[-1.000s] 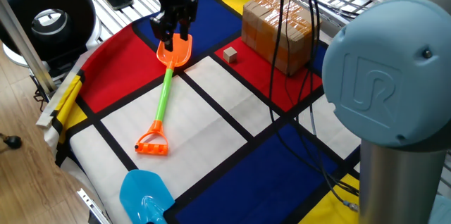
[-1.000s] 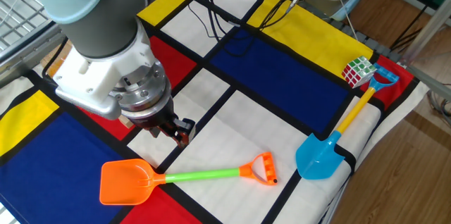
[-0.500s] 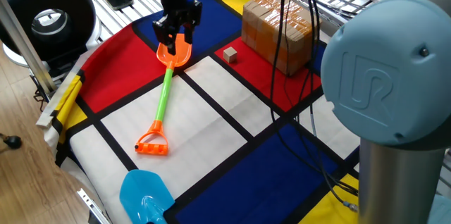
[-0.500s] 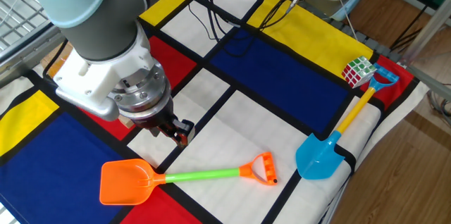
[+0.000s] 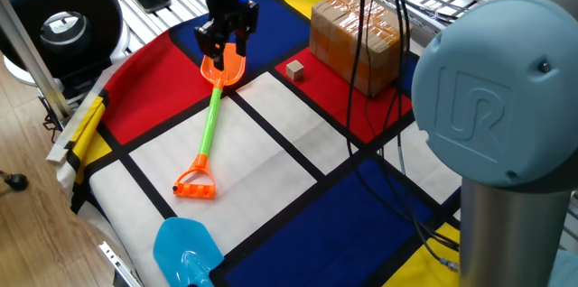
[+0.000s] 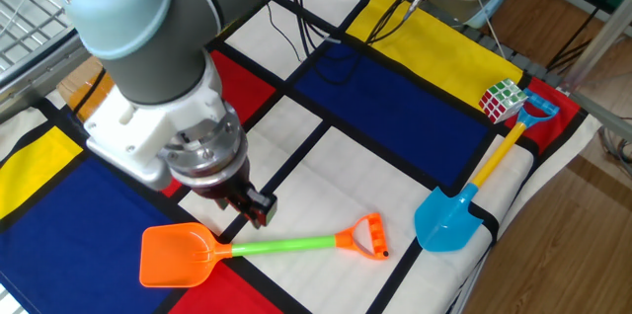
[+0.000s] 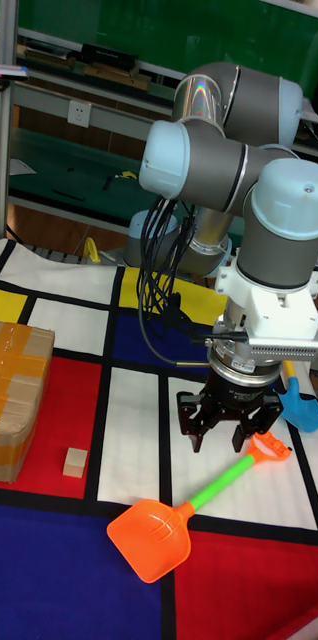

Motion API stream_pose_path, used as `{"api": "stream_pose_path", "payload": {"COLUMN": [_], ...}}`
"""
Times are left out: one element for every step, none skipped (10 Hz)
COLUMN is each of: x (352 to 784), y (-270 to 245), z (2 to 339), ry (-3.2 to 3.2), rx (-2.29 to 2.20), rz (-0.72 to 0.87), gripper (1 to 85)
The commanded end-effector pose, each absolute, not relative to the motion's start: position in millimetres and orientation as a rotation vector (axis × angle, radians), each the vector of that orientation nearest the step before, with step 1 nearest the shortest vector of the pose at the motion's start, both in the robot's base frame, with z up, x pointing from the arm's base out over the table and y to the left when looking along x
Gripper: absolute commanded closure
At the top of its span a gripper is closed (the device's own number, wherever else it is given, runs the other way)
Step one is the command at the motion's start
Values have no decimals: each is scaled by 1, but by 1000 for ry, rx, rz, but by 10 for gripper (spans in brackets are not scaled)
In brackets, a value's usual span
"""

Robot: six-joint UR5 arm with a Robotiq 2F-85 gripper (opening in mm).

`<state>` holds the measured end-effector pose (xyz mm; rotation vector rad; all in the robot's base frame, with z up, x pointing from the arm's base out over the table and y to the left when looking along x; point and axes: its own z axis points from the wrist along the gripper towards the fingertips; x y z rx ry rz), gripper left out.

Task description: Use a shovel to scoop up an object

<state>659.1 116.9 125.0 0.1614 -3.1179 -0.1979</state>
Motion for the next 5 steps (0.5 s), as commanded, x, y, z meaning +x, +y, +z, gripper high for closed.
{"api": "stream_pose_path", "payload": {"x": [670, 668, 669, 675, 676], "y": [120, 117, 113, 114, 113], "z": [126, 126, 125, 125, 125], "ry": [-3121, -3116, -3118, -3144, -3147], "rx": [161, 180, 192, 129, 34], "rz": [-214, -200, -171, -180, -170], "gripper": [307, 307, 307, 307, 307]}}
